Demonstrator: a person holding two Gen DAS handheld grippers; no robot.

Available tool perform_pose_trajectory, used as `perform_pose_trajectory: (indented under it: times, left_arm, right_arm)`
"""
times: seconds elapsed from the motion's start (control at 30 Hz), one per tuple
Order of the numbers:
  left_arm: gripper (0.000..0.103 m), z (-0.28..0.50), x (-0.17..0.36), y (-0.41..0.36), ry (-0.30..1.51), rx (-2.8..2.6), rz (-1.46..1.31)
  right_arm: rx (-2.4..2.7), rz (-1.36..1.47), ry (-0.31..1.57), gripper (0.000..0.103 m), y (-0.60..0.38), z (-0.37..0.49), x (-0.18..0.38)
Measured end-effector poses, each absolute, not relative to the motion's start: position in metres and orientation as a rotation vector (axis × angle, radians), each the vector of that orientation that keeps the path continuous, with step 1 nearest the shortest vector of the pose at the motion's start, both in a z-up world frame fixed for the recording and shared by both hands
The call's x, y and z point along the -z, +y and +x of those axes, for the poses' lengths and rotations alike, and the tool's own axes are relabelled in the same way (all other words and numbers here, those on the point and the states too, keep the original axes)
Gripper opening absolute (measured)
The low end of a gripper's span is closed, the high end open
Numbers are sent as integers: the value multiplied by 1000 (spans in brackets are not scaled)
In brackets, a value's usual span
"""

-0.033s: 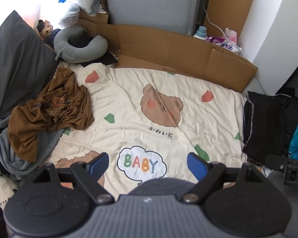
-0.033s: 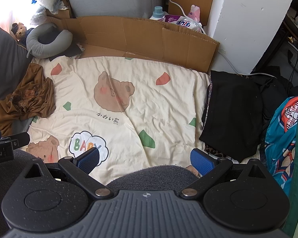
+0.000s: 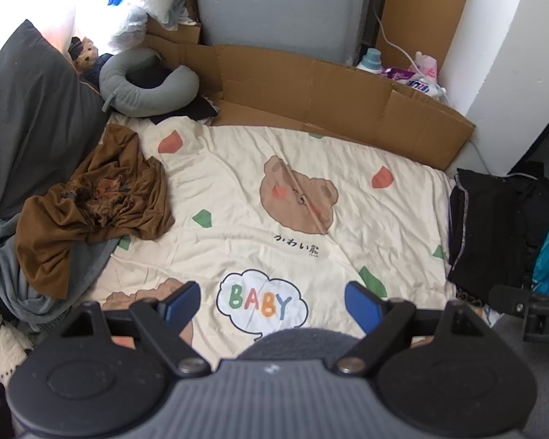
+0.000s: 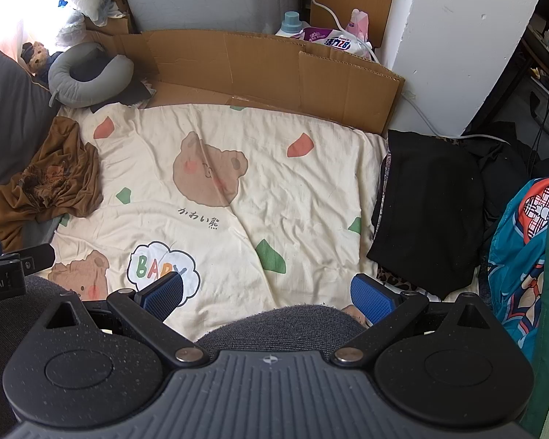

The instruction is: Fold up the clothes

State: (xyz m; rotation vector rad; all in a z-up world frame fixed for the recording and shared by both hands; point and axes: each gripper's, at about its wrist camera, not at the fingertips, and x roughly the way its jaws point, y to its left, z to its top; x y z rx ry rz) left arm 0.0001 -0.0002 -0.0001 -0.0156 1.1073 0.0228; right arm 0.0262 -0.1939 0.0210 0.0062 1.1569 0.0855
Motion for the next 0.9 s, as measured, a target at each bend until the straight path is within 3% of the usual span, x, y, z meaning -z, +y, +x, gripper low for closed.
perform_pose_trajectory:
  times: [0.9]
  left_arm:
    - [88,0,-2,0,1101,-30,6]
  right_arm:
    - [-77,8,1150,101,-195,25,-19]
